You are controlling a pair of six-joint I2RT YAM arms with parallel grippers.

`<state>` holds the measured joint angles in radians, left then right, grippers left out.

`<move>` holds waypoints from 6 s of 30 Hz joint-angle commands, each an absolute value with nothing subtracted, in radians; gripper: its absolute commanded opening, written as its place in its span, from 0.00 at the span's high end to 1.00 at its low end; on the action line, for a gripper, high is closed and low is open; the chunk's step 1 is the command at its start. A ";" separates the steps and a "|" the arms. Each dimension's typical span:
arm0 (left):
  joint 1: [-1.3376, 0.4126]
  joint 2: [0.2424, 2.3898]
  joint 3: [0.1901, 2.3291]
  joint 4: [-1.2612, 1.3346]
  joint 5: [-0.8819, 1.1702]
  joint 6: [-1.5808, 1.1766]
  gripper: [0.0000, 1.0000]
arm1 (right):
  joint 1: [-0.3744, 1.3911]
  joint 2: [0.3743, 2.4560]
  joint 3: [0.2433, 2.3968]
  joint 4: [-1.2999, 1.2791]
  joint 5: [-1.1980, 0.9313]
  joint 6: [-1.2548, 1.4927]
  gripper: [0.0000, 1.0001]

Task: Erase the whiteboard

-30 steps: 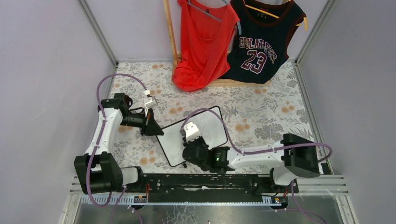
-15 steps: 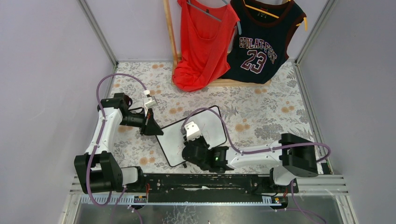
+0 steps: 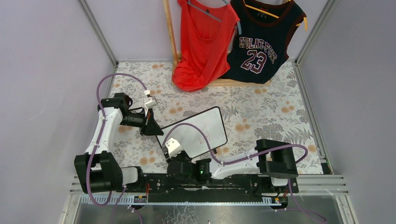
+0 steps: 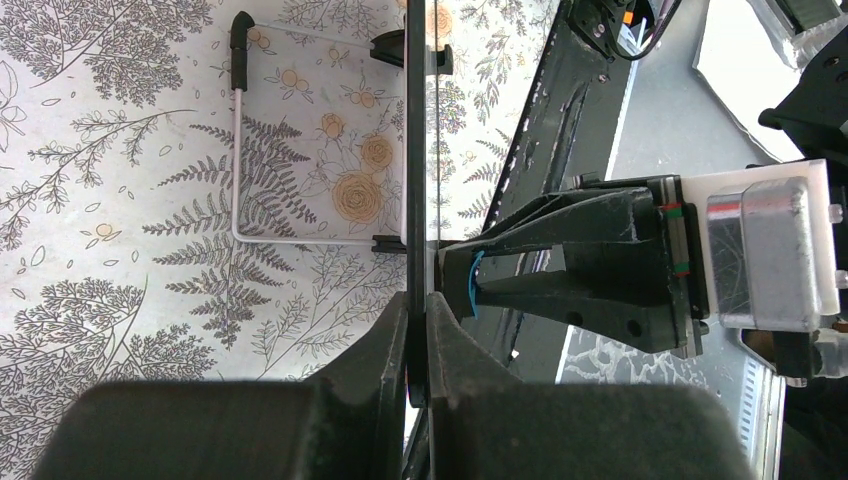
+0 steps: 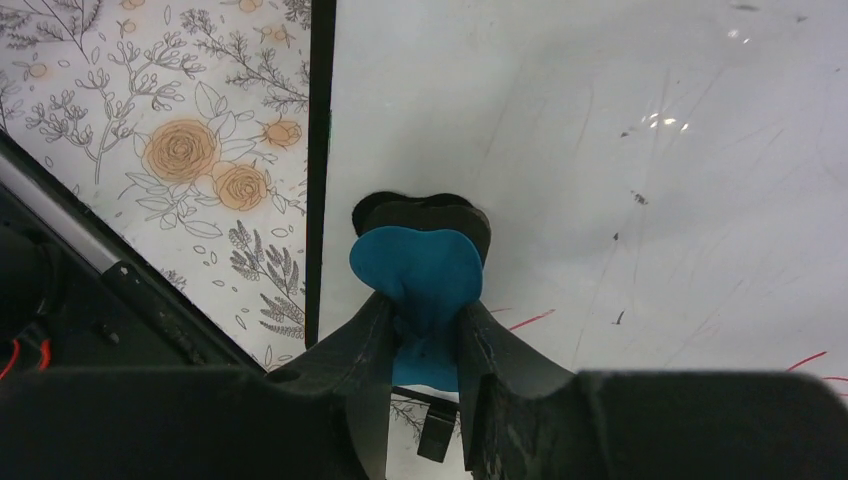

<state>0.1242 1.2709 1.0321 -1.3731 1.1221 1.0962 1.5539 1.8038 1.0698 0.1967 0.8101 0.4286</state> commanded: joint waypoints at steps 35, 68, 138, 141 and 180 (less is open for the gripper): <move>0.112 1.281 1.049 -1.423 1.123 1.164 1.00 | 1.463 1.606 0.935 0.179 0.895 0.467 1.00; 0.112 1.284 1.051 -1.437 1.125 1.181 1.00 | 1.478 1.485 0.741 0.038 1.053 0.650 1.00; 0.111 1.287 1.054 -1.453 1.129 1.203 1.00 | 1.319 1.316 0.678 0.147 0.990 0.435 1.00; 0.110 1.287 1.054 -1.453 1.128 1.203 1.00 | 1.319 1.348 0.692 0.234 0.879 0.377 1.00; 0.107 1.290 1.054 -1.453 1.129 1.204 1.00 | 1.093 1.234 0.680 0.257 0.627 0.298 1.00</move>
